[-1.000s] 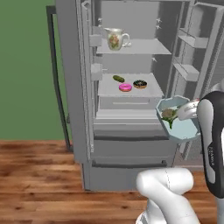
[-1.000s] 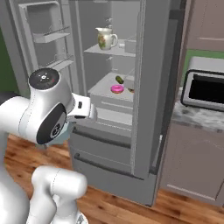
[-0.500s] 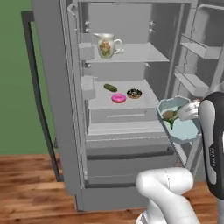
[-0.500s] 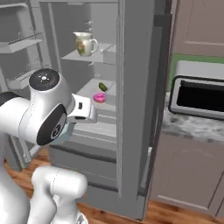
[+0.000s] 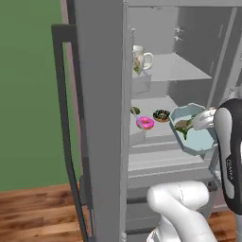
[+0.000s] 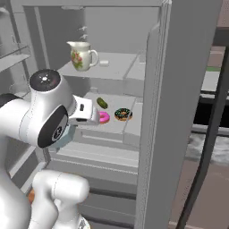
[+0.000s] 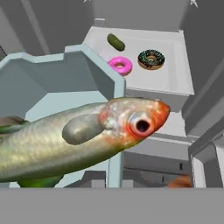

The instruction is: Place the tupperware on the second highest shelf of the fridge. Make space for the tupperware among the existing items by rearranging them on the shelves if needed. Close the fridge door when finished.

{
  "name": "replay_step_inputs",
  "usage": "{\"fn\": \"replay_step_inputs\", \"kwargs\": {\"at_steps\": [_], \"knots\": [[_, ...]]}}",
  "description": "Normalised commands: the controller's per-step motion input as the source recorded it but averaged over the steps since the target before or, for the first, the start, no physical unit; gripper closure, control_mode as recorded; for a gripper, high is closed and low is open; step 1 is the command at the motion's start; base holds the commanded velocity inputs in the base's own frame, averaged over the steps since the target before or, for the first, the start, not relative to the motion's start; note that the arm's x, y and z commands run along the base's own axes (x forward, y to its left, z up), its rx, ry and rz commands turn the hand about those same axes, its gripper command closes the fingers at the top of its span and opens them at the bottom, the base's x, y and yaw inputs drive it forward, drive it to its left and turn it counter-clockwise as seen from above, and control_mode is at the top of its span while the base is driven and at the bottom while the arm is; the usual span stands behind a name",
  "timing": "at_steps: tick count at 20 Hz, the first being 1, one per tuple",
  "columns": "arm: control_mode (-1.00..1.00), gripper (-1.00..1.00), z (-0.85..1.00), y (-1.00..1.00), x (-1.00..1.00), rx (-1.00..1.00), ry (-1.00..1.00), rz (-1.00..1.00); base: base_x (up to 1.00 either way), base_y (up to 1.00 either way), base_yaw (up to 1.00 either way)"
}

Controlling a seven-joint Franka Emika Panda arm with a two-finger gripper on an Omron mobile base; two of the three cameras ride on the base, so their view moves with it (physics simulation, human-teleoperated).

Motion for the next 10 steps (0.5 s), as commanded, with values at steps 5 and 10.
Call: {"fn": "replay_step_inputs", "kwargs": {"at_steps": [5,10], "knots": [[1.00,1.00,0.00,0.00,0.00,0.00,0.00,0.00,0.67,0.15,-0.23],[1.00,1.00,0.00,0.00,0.00,0.00,0.00,0.00,0.56,0.15,-0.24]]}}
